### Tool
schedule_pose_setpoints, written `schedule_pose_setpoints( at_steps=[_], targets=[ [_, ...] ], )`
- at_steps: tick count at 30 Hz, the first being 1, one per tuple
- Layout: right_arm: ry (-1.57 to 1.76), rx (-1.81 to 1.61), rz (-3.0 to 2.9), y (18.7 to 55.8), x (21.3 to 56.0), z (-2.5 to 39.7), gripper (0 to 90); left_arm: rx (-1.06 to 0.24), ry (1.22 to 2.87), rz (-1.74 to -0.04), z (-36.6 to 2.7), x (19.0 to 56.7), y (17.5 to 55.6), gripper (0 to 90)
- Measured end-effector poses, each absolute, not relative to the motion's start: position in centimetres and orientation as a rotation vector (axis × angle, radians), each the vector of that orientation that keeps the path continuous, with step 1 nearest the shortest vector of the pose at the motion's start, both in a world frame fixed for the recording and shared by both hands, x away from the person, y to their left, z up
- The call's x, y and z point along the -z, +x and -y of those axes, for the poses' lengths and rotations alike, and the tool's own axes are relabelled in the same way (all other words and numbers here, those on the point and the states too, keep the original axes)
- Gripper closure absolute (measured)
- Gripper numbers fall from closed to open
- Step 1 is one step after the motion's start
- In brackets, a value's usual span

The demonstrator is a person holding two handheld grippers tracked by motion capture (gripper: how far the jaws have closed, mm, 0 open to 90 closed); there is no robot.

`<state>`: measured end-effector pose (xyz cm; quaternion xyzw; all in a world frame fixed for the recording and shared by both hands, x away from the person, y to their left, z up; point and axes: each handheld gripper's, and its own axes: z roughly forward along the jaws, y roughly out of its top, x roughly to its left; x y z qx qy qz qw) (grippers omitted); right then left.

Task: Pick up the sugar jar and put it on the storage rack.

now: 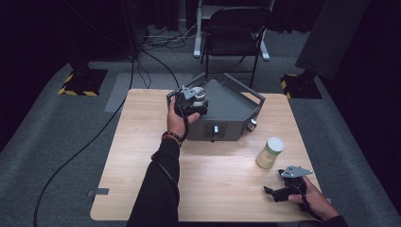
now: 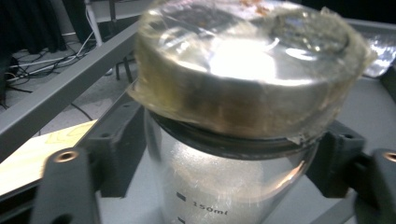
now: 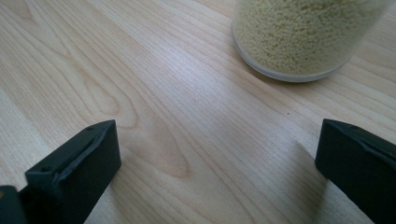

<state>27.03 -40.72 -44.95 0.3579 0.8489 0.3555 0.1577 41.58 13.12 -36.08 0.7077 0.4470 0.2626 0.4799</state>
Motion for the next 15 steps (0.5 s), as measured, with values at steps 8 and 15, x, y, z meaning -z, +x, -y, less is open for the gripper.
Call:
schedule_pose_setpoints(
  at_steps=[8, 15],
  targets=[
    [1.024, -1.017, -2.428, 27.0, 45.0, 40.7, 0.0, -0.685, 1.74, -1.083, -12.6, 35.4, 40.8, 2.6],
    [1.02, -1.017, -2.43, 27.0, 45.0, 40.8, 0.0, -0.72, 1.722, -1.067, -12.7, 35.7, 38.8, 1.3]
  ],
)
